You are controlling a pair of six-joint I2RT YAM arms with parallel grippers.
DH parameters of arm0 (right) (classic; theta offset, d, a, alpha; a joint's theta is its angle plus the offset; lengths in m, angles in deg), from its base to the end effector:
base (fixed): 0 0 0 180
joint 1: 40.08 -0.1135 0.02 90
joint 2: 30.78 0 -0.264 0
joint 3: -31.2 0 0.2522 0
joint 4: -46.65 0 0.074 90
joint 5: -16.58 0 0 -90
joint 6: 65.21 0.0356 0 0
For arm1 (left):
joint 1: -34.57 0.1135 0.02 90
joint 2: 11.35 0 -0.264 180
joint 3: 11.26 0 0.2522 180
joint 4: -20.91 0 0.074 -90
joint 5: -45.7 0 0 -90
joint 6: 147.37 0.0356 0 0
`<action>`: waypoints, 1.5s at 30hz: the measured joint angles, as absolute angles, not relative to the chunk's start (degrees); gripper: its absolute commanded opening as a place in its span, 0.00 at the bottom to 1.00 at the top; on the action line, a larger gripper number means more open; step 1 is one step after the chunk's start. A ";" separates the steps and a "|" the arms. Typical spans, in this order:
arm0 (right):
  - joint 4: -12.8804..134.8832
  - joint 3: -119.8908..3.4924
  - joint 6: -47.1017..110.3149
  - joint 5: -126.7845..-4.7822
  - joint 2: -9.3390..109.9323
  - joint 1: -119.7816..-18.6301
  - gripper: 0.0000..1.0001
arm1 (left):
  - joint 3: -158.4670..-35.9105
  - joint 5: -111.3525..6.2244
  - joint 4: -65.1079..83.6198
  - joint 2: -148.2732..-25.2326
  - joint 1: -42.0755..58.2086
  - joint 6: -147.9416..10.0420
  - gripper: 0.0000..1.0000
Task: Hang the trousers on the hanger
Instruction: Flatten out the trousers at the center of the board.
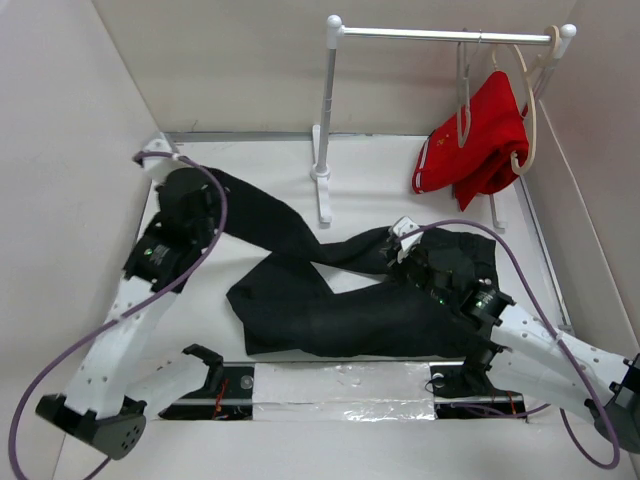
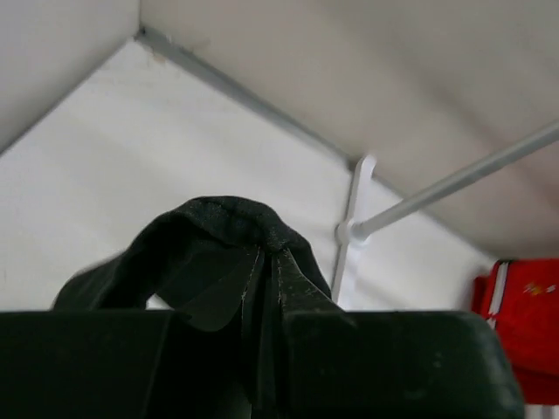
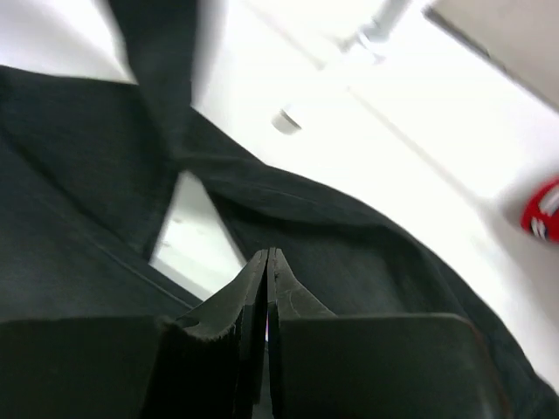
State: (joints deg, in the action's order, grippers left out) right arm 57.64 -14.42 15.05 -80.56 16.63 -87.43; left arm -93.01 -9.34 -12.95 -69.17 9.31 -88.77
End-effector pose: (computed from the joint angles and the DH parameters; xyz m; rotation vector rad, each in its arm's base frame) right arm 0.1388 0.1441 0.2758 -0.7831 1.6277 0.3579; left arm 0.2000 -0.0718 0.4214 -0.5273 1.6337 -0.2016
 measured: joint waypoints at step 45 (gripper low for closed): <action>54.14 -18.18 14.53 -71.29 29.84 -82.67 0.00 | -99.89 -27.46 -7.35 -98.09 23.82 -85.80 0.14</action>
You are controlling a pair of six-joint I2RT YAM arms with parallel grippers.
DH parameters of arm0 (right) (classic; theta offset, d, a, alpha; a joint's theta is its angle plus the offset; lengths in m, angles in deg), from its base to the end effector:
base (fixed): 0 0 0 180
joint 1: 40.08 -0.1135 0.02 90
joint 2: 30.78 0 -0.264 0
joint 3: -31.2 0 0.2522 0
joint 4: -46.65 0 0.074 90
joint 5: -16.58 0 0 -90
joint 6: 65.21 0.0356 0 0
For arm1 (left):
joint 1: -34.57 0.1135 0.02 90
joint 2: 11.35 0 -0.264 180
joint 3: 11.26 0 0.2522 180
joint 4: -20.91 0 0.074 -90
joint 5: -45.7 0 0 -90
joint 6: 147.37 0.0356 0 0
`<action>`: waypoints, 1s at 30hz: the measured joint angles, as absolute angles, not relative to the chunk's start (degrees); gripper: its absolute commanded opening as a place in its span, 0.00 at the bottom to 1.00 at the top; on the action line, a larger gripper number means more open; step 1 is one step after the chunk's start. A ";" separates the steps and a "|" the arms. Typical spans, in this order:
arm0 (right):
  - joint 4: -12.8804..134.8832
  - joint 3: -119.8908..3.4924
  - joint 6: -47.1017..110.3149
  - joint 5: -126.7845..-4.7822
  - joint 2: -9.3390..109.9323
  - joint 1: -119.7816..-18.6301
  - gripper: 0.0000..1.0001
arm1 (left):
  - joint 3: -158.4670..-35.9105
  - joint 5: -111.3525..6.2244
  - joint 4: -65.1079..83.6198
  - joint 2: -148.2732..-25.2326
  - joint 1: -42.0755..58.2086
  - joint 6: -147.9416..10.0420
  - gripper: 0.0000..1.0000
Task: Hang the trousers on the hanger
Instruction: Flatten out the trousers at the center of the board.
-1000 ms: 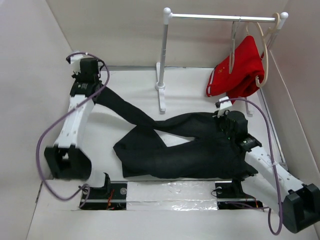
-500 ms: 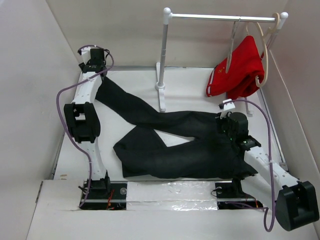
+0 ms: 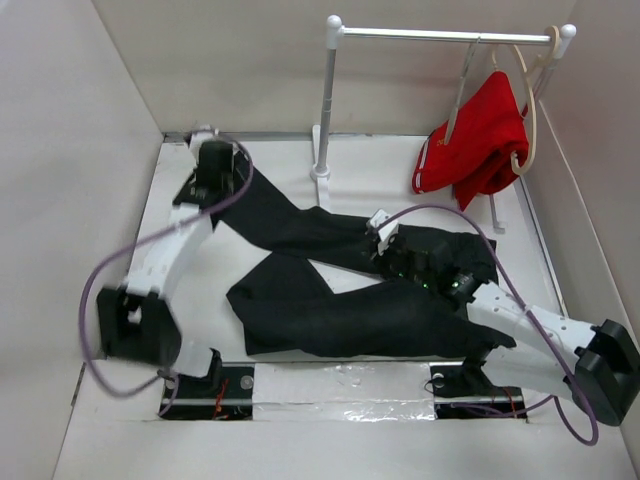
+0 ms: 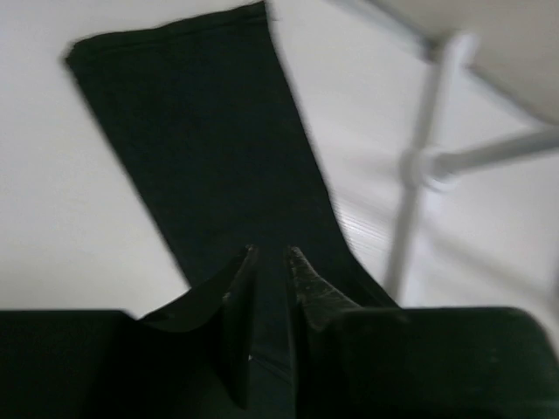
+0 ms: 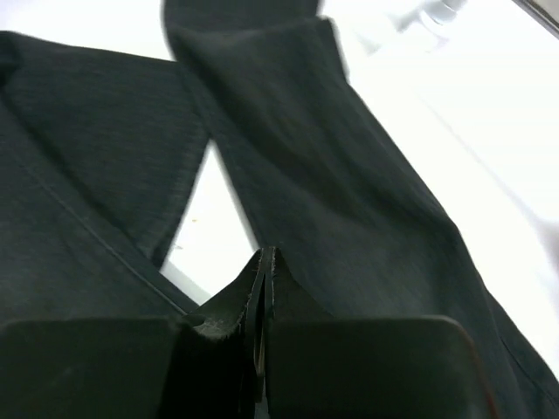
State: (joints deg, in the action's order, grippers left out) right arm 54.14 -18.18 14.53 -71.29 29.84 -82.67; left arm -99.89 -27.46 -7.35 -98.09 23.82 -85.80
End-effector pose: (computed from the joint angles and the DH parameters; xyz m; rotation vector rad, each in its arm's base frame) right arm 0.1770 0.1645 0.2592 -0.8770 1.7073 0.4173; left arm 0.3496 -0.0559 0.3374 -0.4898 1.9520 -0.1374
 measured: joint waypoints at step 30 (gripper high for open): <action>49.95 -18.38 8.04 -70.03 35.72 -89.05 0.28 | -53.73 -29.82 2.35 -82.55 11.56 -98.78 0.00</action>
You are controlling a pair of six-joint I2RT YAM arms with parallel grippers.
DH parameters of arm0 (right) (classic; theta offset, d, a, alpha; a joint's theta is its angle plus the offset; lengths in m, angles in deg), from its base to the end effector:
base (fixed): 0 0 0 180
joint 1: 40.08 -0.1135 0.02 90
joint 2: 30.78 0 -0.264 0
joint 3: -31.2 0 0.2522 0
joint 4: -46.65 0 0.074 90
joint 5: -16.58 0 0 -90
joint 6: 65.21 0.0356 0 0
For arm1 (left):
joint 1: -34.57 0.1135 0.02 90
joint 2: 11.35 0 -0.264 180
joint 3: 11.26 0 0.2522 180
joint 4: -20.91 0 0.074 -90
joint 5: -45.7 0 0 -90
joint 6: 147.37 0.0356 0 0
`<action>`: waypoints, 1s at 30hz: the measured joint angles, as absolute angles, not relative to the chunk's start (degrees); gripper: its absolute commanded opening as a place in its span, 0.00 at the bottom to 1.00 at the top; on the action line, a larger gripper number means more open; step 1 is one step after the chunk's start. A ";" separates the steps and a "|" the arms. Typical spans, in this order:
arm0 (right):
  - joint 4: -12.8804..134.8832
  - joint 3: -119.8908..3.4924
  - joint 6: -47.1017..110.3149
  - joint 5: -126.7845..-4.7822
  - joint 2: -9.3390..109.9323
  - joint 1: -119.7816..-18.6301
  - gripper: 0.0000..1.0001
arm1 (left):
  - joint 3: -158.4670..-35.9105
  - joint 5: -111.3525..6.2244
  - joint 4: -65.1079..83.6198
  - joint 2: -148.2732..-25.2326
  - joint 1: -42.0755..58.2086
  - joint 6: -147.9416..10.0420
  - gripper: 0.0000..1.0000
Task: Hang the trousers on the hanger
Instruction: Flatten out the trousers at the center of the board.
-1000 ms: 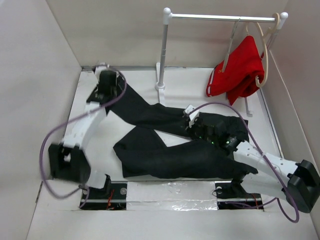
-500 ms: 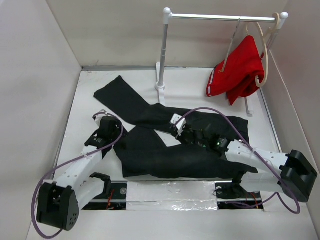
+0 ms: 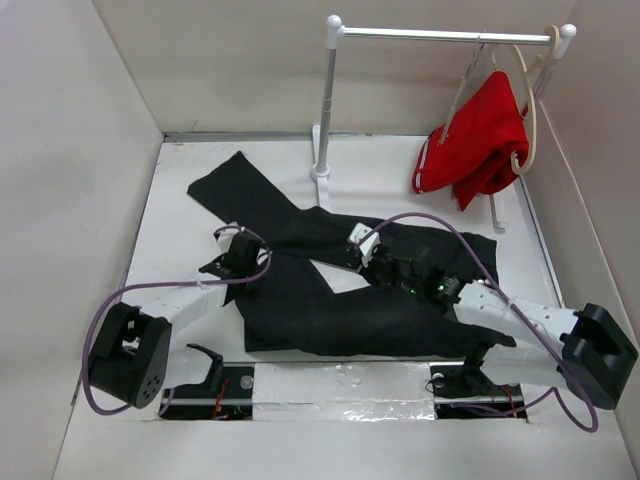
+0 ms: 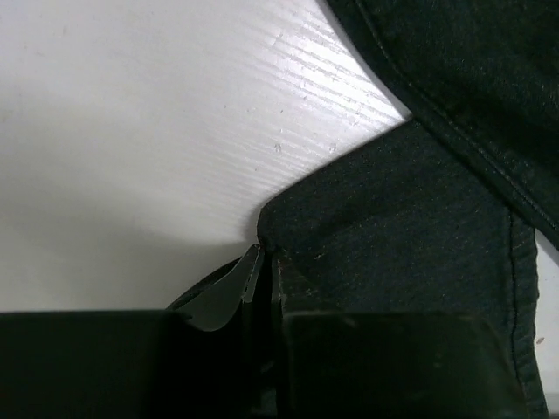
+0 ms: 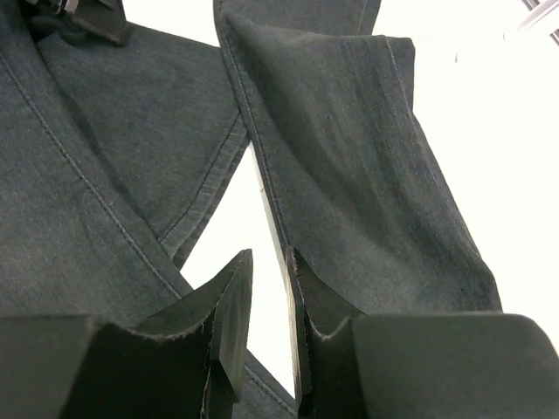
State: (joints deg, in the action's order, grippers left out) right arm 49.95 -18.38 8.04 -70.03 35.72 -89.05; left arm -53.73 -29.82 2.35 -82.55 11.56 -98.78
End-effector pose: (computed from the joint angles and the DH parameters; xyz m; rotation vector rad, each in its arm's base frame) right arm 0.1683 0.1966 0.2443 -1.0901 1.6135 0.4321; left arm 0.2149 -0.0816 0.1625 -0.4956 2.3231 -0.2394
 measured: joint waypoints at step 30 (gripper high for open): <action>49.27 -16.30 10.66 -71.21 37.25 -83.63 0.00 | -73.42 -6.74 -7.70 -83.90 10.27 -103.63 0.15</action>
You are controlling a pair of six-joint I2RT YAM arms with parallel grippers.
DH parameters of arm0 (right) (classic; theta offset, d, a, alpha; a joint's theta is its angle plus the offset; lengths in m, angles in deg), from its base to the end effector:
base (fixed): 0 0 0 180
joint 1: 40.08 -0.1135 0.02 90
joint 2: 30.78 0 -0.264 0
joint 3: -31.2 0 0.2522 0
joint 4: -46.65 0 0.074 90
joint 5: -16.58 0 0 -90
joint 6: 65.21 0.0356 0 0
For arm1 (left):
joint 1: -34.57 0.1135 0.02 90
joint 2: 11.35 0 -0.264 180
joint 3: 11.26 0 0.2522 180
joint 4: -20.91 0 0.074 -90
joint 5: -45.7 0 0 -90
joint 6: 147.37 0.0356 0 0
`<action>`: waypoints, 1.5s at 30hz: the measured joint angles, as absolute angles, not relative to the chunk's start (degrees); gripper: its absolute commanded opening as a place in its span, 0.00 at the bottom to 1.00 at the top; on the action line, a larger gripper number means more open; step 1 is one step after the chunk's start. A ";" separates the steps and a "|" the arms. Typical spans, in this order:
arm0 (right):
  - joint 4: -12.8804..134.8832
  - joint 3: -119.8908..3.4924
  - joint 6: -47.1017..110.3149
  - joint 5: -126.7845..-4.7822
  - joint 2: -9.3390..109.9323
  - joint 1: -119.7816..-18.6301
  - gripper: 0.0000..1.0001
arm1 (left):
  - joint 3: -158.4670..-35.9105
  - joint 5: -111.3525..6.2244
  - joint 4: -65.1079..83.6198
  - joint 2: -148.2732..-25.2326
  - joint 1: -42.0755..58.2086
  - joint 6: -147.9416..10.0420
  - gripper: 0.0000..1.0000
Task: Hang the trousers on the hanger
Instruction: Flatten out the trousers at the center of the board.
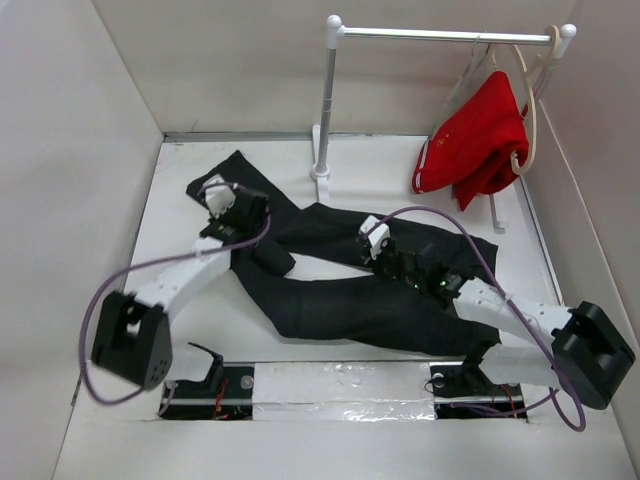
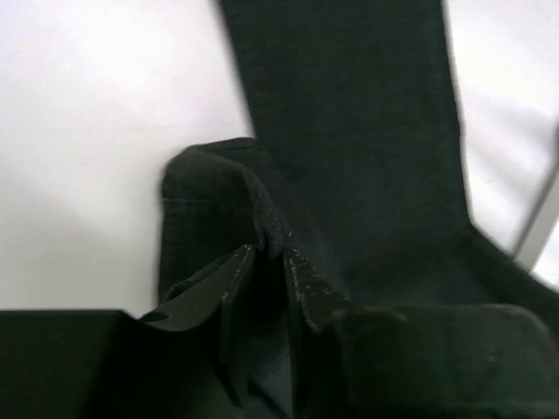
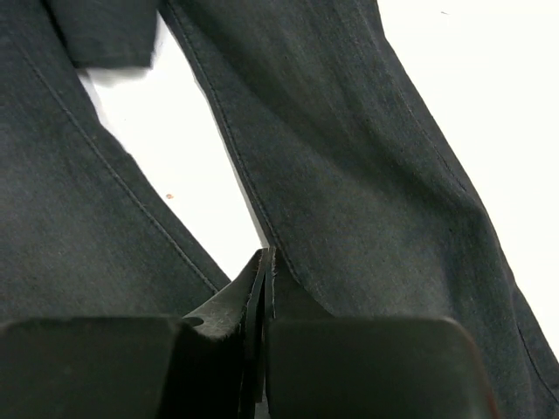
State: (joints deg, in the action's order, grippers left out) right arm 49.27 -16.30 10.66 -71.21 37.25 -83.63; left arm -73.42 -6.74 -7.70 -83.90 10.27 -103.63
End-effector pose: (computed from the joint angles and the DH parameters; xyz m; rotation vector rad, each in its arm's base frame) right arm 0.1862 0.1789 0.2268 -0.9837 1.7338 0.3712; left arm 0.2535 -0.0906 0.2555 -0.7225 1.9644 0.0043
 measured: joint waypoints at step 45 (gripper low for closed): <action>57.40 -11.80 15.84 -76.60 18.38 -76.55 0.00 | -86.03 0.10 -6.10 -100.40 -24.83 -106.38 0.00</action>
State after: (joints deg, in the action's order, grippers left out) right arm 57.40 -11.80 15.84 -76.60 18.38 -76.55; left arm -86.03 0.10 -6.10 -100.40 -24.83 -106.38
